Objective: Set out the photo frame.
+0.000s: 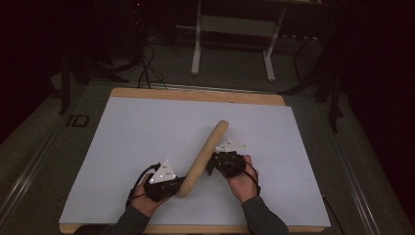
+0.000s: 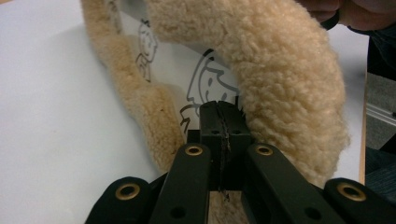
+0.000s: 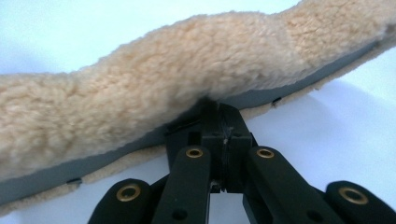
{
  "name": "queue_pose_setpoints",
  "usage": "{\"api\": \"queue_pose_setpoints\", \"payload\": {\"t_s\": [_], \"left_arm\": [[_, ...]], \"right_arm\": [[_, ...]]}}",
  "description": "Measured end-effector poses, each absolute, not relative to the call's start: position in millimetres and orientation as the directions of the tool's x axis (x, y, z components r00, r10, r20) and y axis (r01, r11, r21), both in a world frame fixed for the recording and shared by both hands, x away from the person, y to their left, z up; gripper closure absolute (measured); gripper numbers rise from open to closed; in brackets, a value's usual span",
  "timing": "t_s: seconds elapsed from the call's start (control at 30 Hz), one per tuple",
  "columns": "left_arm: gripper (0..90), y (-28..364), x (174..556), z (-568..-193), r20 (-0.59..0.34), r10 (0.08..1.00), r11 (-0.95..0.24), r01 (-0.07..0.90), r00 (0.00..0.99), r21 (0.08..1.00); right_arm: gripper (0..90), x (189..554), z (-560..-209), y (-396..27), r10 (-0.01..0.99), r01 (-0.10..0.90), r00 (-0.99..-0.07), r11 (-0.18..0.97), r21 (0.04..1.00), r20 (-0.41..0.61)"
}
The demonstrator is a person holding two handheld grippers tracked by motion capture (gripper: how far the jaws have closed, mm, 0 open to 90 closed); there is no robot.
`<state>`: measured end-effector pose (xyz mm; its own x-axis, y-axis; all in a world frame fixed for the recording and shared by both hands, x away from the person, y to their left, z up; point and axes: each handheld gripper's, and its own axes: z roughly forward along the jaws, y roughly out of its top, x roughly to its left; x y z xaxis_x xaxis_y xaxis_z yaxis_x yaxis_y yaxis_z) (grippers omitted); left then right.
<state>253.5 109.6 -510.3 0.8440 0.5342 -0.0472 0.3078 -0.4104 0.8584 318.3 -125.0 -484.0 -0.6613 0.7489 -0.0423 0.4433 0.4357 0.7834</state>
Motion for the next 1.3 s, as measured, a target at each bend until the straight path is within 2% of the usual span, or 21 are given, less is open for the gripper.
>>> {"api": "queue_pose_setpoints", "payload": {"t_s": [0.9, 1.3], "left_arm": [[90.0, 93, 248, -513, -0.043, 0.499, -0.420, 0.285, 0.865, 0.862], [90.0, 87, 247, -514, -0.037, 0.495, -0.423, 0.278, 0.868, 0.863]], "right_arm": [[89.9, 310, -488, -111, 0.698, 0.428, -0.716, 0.450, 0.784, -0.010], [90.0, 307, -492, -109, 0.624, 0.406, -0.780, 0.458, 0.791, 0.039]]}}
